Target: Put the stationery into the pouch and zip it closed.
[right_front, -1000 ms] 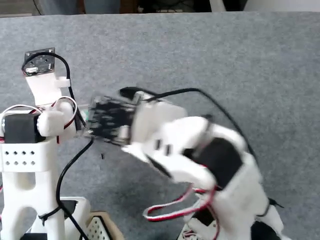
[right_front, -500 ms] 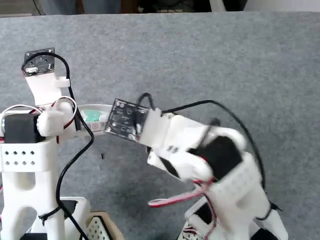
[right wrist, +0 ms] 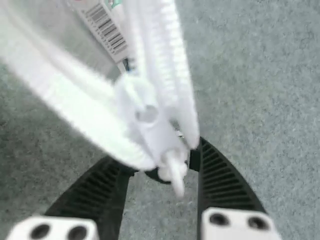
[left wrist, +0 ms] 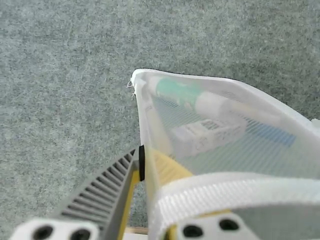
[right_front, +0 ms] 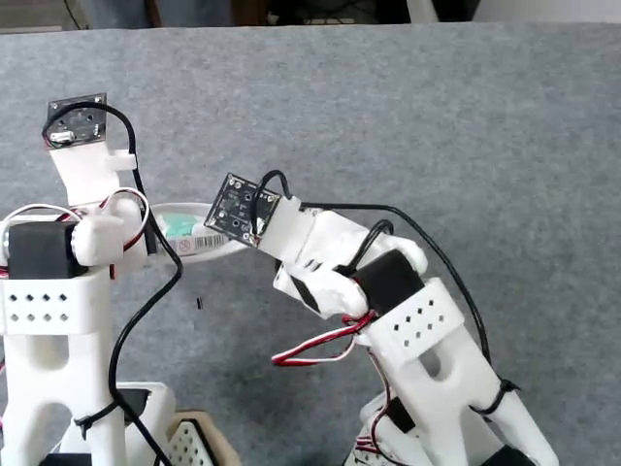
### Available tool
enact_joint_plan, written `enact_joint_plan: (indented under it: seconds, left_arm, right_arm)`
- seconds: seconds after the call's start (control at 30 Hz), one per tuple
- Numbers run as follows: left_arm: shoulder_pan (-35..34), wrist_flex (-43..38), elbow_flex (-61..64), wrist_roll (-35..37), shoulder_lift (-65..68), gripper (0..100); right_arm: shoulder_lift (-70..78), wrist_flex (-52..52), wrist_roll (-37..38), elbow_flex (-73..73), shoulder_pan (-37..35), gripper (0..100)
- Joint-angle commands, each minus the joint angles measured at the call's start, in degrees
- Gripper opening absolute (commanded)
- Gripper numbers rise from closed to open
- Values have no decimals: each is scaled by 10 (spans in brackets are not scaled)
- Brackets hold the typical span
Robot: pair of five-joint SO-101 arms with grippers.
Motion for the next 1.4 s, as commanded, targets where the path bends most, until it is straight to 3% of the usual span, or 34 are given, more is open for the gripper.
enact_joint_plan:
  seconds: [0.0,0.37,0.57,0.8,1.23,1.37]
  left_arm:
    - [-5,-9,-5,-5,-17,29]
    - [-5,-9,-5,-5,-17,29]
    - [-5,-9,-4,-5,-17,29]
    - [-5,-10,-4,-5,-15,29]
    - [-6,-10,-4,-4,-12,29]
    - [-6,-10,-7,-4,-14,33]
  right_arm:
    - [-3,-31,-21,4,13,184]
    - [-3,-65,-24,4,24,175]
    - [-3,-65,-19,2,24,11]
    - [-7,-58,-19,-4,24,12]
    - [-7,189,-18,-244,19,12]
    - [-4,236,17,-286,3,12]
